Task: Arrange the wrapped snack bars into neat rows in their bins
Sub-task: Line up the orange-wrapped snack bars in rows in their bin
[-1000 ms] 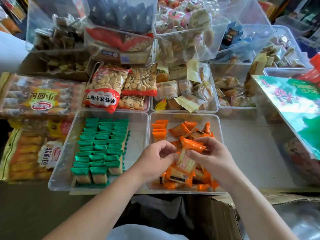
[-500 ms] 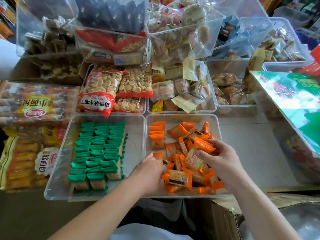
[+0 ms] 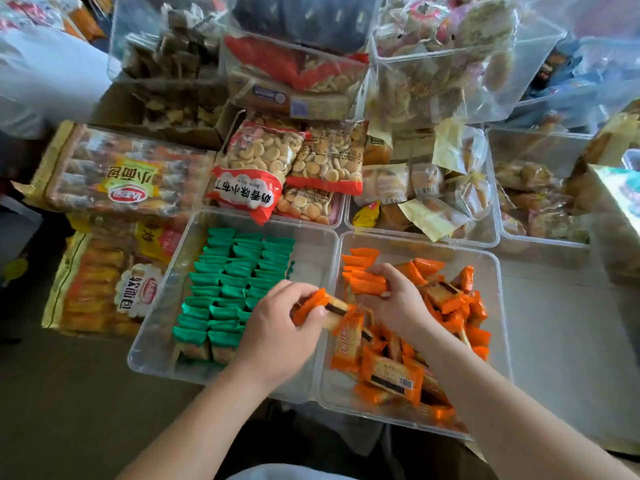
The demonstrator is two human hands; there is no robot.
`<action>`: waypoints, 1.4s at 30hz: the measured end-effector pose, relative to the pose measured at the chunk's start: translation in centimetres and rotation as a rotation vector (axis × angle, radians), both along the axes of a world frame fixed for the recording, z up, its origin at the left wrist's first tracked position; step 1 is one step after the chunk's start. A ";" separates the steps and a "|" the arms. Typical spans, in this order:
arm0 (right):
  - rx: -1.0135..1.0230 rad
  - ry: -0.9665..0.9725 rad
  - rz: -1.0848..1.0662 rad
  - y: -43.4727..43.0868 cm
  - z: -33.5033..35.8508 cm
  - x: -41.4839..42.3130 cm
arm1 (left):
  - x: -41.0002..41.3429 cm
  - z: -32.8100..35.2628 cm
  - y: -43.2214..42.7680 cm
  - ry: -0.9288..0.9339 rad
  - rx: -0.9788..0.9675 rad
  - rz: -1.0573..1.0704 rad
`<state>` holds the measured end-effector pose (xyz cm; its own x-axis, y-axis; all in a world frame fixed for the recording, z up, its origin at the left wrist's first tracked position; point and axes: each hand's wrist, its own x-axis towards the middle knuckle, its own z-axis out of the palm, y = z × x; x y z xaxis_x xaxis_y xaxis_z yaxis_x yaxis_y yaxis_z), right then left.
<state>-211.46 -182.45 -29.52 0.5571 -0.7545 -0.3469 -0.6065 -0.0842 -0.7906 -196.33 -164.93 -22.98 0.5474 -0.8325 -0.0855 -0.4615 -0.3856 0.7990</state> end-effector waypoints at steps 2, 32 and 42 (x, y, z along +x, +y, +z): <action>-0.065 0.056 0.054 0.1 -1.7 0.5 | 0.0 0.0 0.0 0.012 -0.007 0.017; -0.011 0.001 -0.132 1.4 4.0 -1.4 | -1.4 1.7 0.9 0.225 -0.031 0.117; -0.055 -0.068 -0.248 3.5 7.3 -7.9 | -6.3 -2.0 -3.0 0.235 0.232 -0.083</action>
<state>-219.38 -178.99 -22.22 0.3737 -0.8875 -0.2698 -0.5592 0.0165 -0.8289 -202.67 -167.92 -25.02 0.4214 -0.8172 -0.3932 -0.3129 -0.5379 0.7828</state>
